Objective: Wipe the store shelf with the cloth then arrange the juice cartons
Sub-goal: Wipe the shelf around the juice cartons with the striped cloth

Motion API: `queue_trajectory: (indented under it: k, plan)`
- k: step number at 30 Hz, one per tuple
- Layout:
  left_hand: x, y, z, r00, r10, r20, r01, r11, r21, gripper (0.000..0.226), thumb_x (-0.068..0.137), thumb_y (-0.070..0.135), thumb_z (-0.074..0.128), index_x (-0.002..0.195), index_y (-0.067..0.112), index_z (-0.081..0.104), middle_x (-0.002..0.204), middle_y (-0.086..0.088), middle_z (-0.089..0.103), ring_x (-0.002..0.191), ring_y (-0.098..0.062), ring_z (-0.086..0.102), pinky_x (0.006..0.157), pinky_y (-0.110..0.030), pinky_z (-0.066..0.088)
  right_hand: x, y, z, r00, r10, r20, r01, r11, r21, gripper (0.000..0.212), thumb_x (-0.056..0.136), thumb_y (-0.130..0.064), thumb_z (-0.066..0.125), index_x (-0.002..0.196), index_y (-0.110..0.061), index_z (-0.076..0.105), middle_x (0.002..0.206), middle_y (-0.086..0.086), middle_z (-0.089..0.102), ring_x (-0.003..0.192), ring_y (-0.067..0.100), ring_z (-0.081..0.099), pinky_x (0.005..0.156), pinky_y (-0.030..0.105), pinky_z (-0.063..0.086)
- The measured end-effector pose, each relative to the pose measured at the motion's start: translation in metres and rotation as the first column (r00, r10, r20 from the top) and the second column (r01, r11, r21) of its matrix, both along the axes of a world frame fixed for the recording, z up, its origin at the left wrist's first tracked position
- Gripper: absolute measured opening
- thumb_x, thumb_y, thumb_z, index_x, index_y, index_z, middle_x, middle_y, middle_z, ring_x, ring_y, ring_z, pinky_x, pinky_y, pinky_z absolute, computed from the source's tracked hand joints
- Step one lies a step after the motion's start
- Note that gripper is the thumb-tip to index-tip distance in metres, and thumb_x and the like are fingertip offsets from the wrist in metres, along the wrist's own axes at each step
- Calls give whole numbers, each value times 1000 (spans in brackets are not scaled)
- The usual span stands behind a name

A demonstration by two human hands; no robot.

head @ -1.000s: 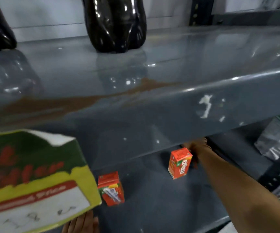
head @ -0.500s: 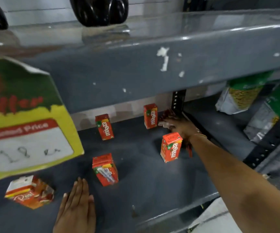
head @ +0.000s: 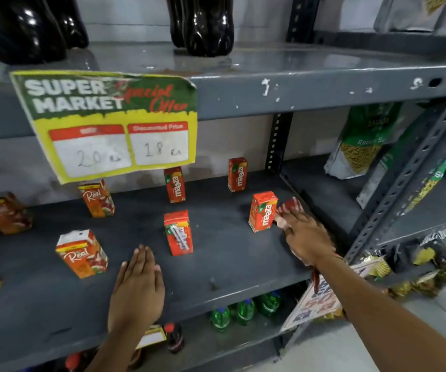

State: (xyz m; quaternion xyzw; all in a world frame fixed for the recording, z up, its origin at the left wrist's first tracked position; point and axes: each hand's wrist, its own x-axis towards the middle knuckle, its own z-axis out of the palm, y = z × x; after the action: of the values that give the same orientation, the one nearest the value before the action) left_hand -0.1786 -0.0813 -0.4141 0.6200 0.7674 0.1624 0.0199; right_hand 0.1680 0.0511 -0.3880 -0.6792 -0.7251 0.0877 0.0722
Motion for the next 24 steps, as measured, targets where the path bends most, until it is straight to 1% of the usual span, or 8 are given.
queue_trajectory:
  k: [8, 10, 12, 14, 16, 19, 21, 24]
  plan:
    - [0, -4, 1, 999, -14, 34, 14, 1000, -4, 54, 100, 29, 18, 148, 6, 11, 160, -8, 11, 147, -17, 7, 120, -34, 3, 8, -128, -1, 984, 18, 179, -21, 1000, 15, 68, 85, -14, 47, 150, -28, 31, 158, -3, 35, 137, 30, 38, 110, 40, 41]
    - [0, -6, 1, 999, -12, 36, 12, 1000, -6, 54, 100, 29, 18, 148, 5, 12, 160, -9, 12, 147, -17, 7, 121, -35, 4, 15, -154, 2, 983, 82, 165, -77, 996, -37, 68, 82, -3, 45, 145, -29, 39, 148, -7, 46, 128, 25, 51, 99, 29, 48]
    - [-1, -5, 2, 999, -12, 41, 13, 1000, -16, 54, 100, 29, 18, 148, 5, 11, 160, -8, 11, 147, -17, 7, 121, -35, 5, 21, -176, 7, 975, 177, 135, -159, 978, -135, 65, 85, -1, 42, 138, -38, 48, 139, -12, 54, 119, 16, 60, 87, 18, 44]
    - [-1, -5, 2, 999, -14, 43, 15, 1000, -14, 54, 100, 29, 17, 148, 5, 11, 160, -8, 11, 147, -17, 7, 121, -35, 5, 19, -193, 15, 987, 157, 44, -148, 976, -159, 66, 86, -7, 42, 134, -52, 46, 145, -21, 48, 127, 13, 55, 94, 23, 44]
    - [-1, -5, 2, 999, -10, 36, 10, 1000, -7, 55, 99, 30, 17, 148, 6, 10, 160, -8, 11, 147, -17, 7, 121, -35, 5, 10, -195, 28, 992, 120, -38, -122, 991, -60, 70, 84, -9, 45, 133, -57, 45, 148, -25, 44, 128, 12, 54, 101, 27, 45]
    - [0, -7, 2, 1000, -8, 19, 8, 1000, 3, 55, 99, 31, 16, 148, 6, 10, 160, -8, 10, 147, -17, 6, 121, -34, 5, -15, -179, 40, 960, 159, -228, -132, 982, 132, 67, 82, -3, 53, 131, -48, 54, 133, -20, 58, 111, 11, 62, 90, 19, 50]
    - [0, -7, 1, 999, -15, 42, 15, 1000, 6, 55, 99, 30, 16, 148, 6, 8, 160, -7, 8, 147, -16, 4, 120, -33, 3, -41, -157, 46, 891, 197, -409, -112, 968, 222, 62, 83, -1, 55, 127, -43, 58, 123, -24, 61, 108, 5, 62, 87, 6, 43]
    - [-1, -6, 2, 998, -24, 51, 23, 999, 25, 54, 99, 28, 18, 148, 6, 11, 160, -6, 10, 147, -14, 4, 120, -31, 0, -87, -113, 52, 719, 188, -669, -45, 973, 226, 58, 85, -1, 54, 125, -42, 60, 124, -23, 64, 115, -2, 60, 97, 15, 44]
